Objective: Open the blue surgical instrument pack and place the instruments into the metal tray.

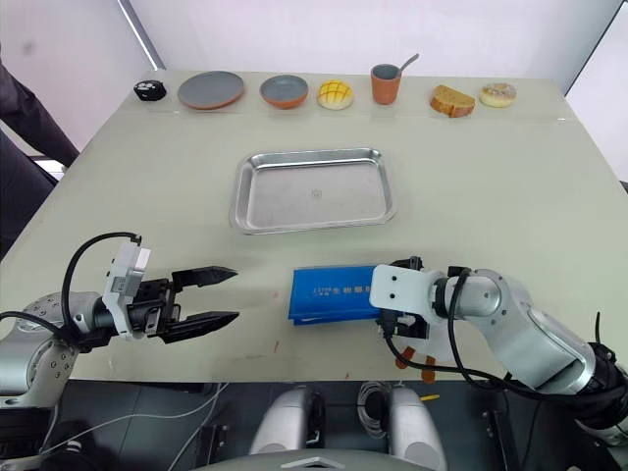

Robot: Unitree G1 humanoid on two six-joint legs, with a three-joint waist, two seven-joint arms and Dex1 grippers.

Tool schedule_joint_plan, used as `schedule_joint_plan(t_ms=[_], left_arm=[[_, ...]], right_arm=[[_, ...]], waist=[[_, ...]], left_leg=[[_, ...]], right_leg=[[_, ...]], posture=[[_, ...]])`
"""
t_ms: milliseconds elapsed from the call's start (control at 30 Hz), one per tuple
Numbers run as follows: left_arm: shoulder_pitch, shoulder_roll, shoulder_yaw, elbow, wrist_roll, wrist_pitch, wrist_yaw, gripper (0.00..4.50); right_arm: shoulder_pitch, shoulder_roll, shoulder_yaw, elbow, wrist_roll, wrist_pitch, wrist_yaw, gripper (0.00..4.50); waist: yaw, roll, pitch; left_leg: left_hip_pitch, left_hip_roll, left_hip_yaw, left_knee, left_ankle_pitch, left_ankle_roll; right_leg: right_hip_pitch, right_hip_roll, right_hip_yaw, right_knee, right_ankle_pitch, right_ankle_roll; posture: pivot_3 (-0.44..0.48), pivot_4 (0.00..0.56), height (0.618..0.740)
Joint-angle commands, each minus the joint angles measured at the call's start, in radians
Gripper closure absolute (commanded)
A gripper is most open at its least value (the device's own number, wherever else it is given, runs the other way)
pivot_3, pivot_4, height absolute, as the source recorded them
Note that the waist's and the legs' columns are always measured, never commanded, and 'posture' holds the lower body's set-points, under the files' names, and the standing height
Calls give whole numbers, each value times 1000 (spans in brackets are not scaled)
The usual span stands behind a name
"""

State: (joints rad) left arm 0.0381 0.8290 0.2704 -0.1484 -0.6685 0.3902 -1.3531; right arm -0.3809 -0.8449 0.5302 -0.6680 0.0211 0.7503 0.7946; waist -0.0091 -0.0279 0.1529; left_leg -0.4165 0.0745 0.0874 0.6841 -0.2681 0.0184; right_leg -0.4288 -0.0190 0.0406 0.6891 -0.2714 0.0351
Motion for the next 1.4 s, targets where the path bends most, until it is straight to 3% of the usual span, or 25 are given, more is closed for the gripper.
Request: schedule_joint_plan(t_ms=[33,167,500,533,600,700,1033,1133,1167,1233,1267,1400], left_arm=[[4,13,31,-24,-17,-29,-31,122],[2,-7,46,13,-28,-126,-119,122],[-36,31,16,78,-55,-108,-241,122],[-39,25,12,77,-53,-115,-242,0],[-39,20,4,72,-61,-112,-246,0],[-34,16,-2,70,-71,-108,-249,0],[-48,-3,-36,100,-66,-163,-260,0],[-51,0,-43,108,-64,-166,-261,0],[-53,-1,-44,106,-64,-166,-260,0],[-56,-4,-44,104,-66,-167,-254,0],[-59,-6,-43,104,-66,-169,-251,0],[-66,-15,-40,97,-68,-169,-231,0]], right_arm=[[43,-9,-51,40,-41,-187,-15,3],[105,-29,-99,88,-54,-301,-4,3],[173,-1,-174,110,-39,-388,23,3],[179,2,-178,114,-40,-396,24,399],[193,5,-184,125,-44,-420,31,756],[210,2,-185,155,-75,-483,30,2124],[241,21,-194,255,-119,-643,19,2124],[253,36,-193,289,-123,-667,19,2950],[259,39,-193,300,-123,-677,19,3556],[266,43,-194,316,-126,-690,17,3995],[266,45,-194,321,-126,-692,17,4456],[261,53,-207,326,-114,-700,27,4456]], waist=[[-1,0,0],[0,0,0],[0,0,0],[0,0,0],[0,0,0],[0,0,0],[0,0,0],[0,-1,-1],[0,-1,-1],[0,-1,-1],[0,-1,-1],[-1,-2,-1]], left_leg=[[0,0,0,0,0,0],[0,0,2,0,0,0],[0,0,3,0,0,0],[0,0,3,0,0,0],[0,0,3,0,0,0],[0,0,3,0,0,0],[0,0,3,0,0,0],[0,0,2,0,0,0],[0,0,2,0,0,0],[0,0,3,0,0,0],[0,0,2,0,0,0],[1,0,3,0,0,0]], right_leg=[[0,0,0,0,0,0],[0,0,0,0,0,0],[0,0,0,0,0,0],[0,0,0,0,0,0],[0,0,0,0,0,0],[0,0,0,0,0,0],[0,0,0,0,0,0],[0,0,0,0,0,0],[0,0,0,0,0,0],[0,0,0,0,0,0],[0,0,0,0,0,0],[1,0,0,0,0,0]], posture=[[0,150,740],[0,150,740],[0,150,740],[0,150,740],[0,150,740],[0,150,740],[0,150,740],[0,150,740],[0,150,740],[0,150,740],[0,150,740],[0,150,740]])
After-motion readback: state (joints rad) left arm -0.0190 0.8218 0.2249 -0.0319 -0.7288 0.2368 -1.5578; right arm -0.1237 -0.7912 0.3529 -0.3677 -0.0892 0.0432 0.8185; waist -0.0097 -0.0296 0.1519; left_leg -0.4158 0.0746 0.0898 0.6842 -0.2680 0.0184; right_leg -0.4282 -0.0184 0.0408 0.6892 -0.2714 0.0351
